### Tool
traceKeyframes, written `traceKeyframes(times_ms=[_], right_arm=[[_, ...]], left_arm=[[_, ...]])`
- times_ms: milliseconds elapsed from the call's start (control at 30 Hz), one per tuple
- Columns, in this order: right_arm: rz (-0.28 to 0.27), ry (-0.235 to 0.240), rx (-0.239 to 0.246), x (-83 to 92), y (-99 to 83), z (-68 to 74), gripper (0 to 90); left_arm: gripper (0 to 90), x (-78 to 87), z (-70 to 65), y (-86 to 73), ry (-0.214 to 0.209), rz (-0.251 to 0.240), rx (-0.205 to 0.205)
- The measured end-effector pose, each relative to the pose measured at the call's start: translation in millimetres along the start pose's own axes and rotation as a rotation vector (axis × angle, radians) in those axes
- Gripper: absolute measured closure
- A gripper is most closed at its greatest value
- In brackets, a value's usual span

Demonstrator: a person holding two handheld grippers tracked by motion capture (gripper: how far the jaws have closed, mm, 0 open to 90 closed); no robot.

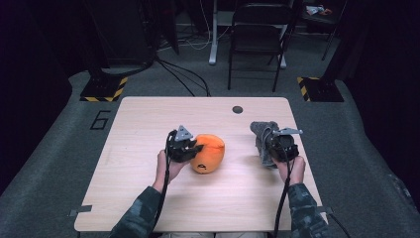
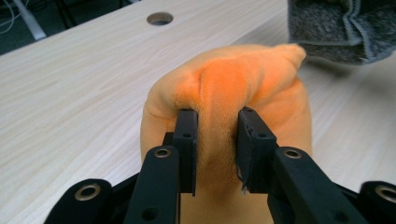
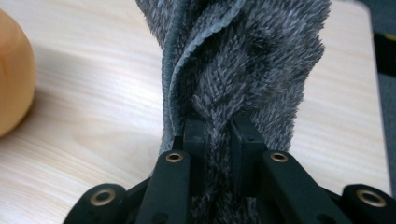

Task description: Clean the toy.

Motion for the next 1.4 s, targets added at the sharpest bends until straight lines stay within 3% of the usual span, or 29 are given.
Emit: traceKeyframes(times_ms=[233, 400, 667, 933, 1033, 1400], right_arm=[[0.063, -0.011, -0.02, -25.9, -23.6, -6.1, 76.3], [0.101, -0.011, -0.051, -39.6, -34.8, -8.6, 71.1], [0.124, -0.023, -0.034, -50.9, -40.4, -8.9, 51.7], [0.101, -0.007, -0.045, -39.0, -32.7, -8.8, 28.4], [0.079, -0.004, -0.024, -28.5, -27.4, -6.6, 20.4], [-0.005, 0.033, -0.03, 12.2, -25.1, -4.9, 8.9]], left_arm=[[54.3, -10.2, 18.9, -0.4, 0.067, -0.049, 0.064], [48.1, -14.5, 30.2, 5.0, 0.141, -0.101, 0.079], [40.2, -28.6, 41.7, 13.7, 0.157, -0.108, 0.136], [27.3, -20.8, 50.8, 22.2, 0.172, -0.111, 0.158], [23.2, -13.8, 51.4, 23.8, 0.172, -0.113, 0.155], [15.6, 25.8, 51.6, 15.2, 0.158, -0.137, 0.138]])
Point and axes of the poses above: each handheld gripper's, and its own axes: x roughly backward along the jaws, y roughly out of its top, z roughly to its left, the point moved 8 cm from there along -x, roughly forward along the jaws, and after that the axes turned 10 degrees about x, right-handed, at the moved point
